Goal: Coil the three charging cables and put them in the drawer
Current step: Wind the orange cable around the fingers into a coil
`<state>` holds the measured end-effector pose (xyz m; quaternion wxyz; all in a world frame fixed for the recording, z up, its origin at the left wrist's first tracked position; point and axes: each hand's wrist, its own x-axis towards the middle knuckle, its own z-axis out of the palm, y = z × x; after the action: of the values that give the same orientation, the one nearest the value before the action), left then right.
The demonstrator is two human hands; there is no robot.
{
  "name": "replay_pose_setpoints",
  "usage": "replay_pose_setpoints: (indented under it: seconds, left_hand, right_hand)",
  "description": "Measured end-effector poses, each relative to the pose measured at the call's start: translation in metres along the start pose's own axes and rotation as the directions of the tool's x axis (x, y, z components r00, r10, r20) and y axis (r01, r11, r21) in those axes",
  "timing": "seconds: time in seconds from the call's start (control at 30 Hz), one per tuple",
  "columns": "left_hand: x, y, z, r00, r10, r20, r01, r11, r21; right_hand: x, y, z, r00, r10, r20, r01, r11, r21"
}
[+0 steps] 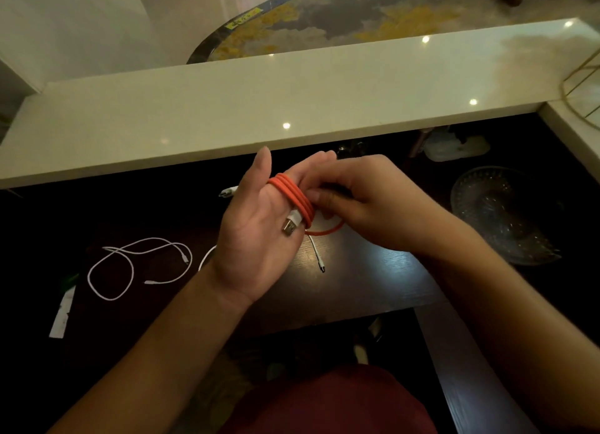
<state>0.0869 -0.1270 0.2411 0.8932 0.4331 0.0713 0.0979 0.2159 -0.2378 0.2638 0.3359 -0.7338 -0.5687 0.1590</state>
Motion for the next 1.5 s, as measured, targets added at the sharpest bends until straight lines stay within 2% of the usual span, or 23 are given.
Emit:
replay_pose_setpoints:
  seconds: [0.13, 0.2, 0.3, 0.33, 0.43, 0.5, 0.53, 0.6, 0.67, 0.73, 0.8, 0.83, 0.9, 0.97, 1.03, 1.33, 1.4, 1.5]
  left_hand:
    - [0.003, 0.004, -0.001, 0.991, 0.095, -0.094, -0.106, 0.988, -0.112]
    - [0.002, 0.009, -0.001, 0.974, 0.158, -0.161, -0.180, 0.975, -0.129]
    - [0.000, 0.012, 0.002, 0.969, 0.194, -0.156, -0.221, 0.958, -0.182]
    - [0.001, 0.012, 0.003, 0.967, 0.201, -0.159, -0.230, 0.955, -0.190]
    - [0.003, 0.012, 0.007, 0.965, 0.194, -0.178, -0.222, 0.963, -0.152]
    - [0.003, 0.011, 0.008, 0.975, 0.170, -0.140, -0.188, 0.974, -0.125]
    - [0.002, 0.010, 0.008, 0.979, 0.158, -0.127, -0.172, 0.979, -0.108]
    - [0.002, 0.009, 0.005, 0.984, 0.128, -0.127, -0.137, 0.989, -0.062]
    - [0.001, 0.008, 0.004, 0.989, 0.107, -0.104, -0.111, 0.993, -0.036]
    - [0.001, 0.008, 0.004, 0.988, 0.116, -0.104, -0.120, 0.992, -0.039]
    - [0.004, 0.012, 0.003, 0.979, 0.157, -0.133, -0.166, 0.984, -0.058]
    - [0.005, 0.015, 0.002, 0.972, 0.174, -0.157, -0.187, 0.979, -0.078]
    - [0.007, 0.020, -0.003, 0.962, 0.178, -0.206, -0.206, 0.971, -0.123]
    - [0.007, 0.019, -0.006, 0.967, 0.151, -0.206, -0.184, 0.971, -0.151]
    - [0.006, 0.013, -0.006, 0.974, 0.111, -0.200, -0.134, 0.985, -0.110]
    - [0.004, 0.004, -0.008, 0.971, 0.002, -0.241, -0.020, 0.997, -0.070]
    - [0.004, 0.003, -0.009, 0.969, -0.006, -0.246, -0.012, 0.997, -0.073]
    - [0.003, 0.003, -0.011, 0.978, -0.014, -0.207, -0.015, 0.991, -0.135]
  right_hand:
    - [-0.003, 0.003, 0.000, 0.990, 0.117, -0.079, -0.096, 0.967, 0.236]
    - [-0.007, 0.010, -0.002, 0.985, 0.150, -0.089, -0.129, 0.969, 0.209]
    - [-0.008, 0.017, 0.004, 0.989, 0.147, -0.018, -0.137, 0.954, 0.266]
    - [-0.008, 0.018, 0.009, 0.991, 0.129, -0.045, -0.109, 0.944, 0.313]
    - [-0.005, 0.013, 0.018, 0.952, 0.157, -0.264, -0.028, 0.901, 0.433]
    - [-0.003, 0.012, 0.020, 0.926, 0.133, -0.353, 0.004, 0.932, 0.362]
    - [-0.001, 0.012, 0.019, 0.933, 0.104, -0.345, 0.012, 0.948, 0.318]
    - [0.000, 0.013, 0.012, 0.964, 0.012, -0.265, 0.045, 0.977, 0.207]
    - [0.001, 0.012, 0.007, 0.977, -0.118, -0.180, 0.124, 0.992, 0.021]
    - [0.000, 0.011, 0.004, 0.977, -0.156, -0.147, 0.153, 0.988, -0.027]
    - [-0.003, 0.008, 0.007, 0.973, -0.086, -0.213, 0.088, 0.996, 0.000]
    - [-0.006, 0.006, 0.011, 0.958, -0.059, -0.281, 0.048, 0.998, -0.044]
    - [-0.011, 0.002, 0.017, 0.921, -0.110, -0.373, 0.055, 0.986, -0.155]
    - [-0.014, -0.001, 0.025, 0.932, -0.218, -0.291, 0.179, 0.971, -0.157]
    - [-0.013, -0.003, 0.030, 0.939, -0.288, -0.188, 0.261, 0.953, -0.157]
    - [0.001, -0.007, 0.022, 0.947, -0.314, 0.066, 0.317, 0.883, -0.347]
    - [0.003, -0.009, 0.022, 0.944, -0.317, 0.087, 0.326, 0.866, -0.379]
    - [0.006, -0.009, 0.025, 0.932, -0.362, 0.032, 0.352, 0.876, -0.329]
